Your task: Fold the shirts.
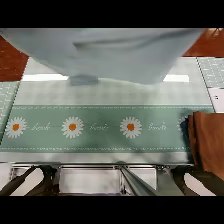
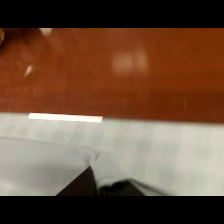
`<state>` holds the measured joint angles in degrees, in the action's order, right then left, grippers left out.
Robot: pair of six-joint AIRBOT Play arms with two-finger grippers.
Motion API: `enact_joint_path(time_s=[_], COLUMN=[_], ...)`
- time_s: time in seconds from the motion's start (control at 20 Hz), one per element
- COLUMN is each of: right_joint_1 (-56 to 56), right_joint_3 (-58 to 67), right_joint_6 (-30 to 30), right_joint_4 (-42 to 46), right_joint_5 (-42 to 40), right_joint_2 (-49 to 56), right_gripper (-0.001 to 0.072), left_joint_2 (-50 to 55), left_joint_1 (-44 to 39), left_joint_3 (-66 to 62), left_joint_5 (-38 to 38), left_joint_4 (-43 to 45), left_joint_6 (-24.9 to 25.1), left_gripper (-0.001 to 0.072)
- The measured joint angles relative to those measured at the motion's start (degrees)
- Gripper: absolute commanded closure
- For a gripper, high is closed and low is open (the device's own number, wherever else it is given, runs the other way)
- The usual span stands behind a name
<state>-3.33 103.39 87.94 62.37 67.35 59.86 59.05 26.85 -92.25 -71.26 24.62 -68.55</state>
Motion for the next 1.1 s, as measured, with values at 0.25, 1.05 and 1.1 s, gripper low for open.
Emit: enact_joint_path(time_s=[0.25, 1.05, 1.1], right_joint_1=[0.0, 0.1, 0.1], right_joint_3=[6.3, -17.9, -21.6], right_joint_6=[0.2, 3.8, 3.6], right_joint_4=[8.7, 15.1, 14.8], right_joint_5=[7.2, 19.2, 16.5], right_joint_2=[-11.7, -21.7, -20.2], right_gripper=[0.0687, 0.0687, 0.0687], left_joint_2=[-11.4, -23.3, -20.9], left_joint_1=[-0.9, -21.2, -21.3], left_joint_3=[-11.5, 5.9, 9.2], left_joint_5=[1.1, -6.0, -5.0], left_joint_4=[11.8, 59.0, 58.4], left_joint_6=[-3.1, -19.6, -19.9], left_gripper=[0.0688, 0.0687, 0.0688])
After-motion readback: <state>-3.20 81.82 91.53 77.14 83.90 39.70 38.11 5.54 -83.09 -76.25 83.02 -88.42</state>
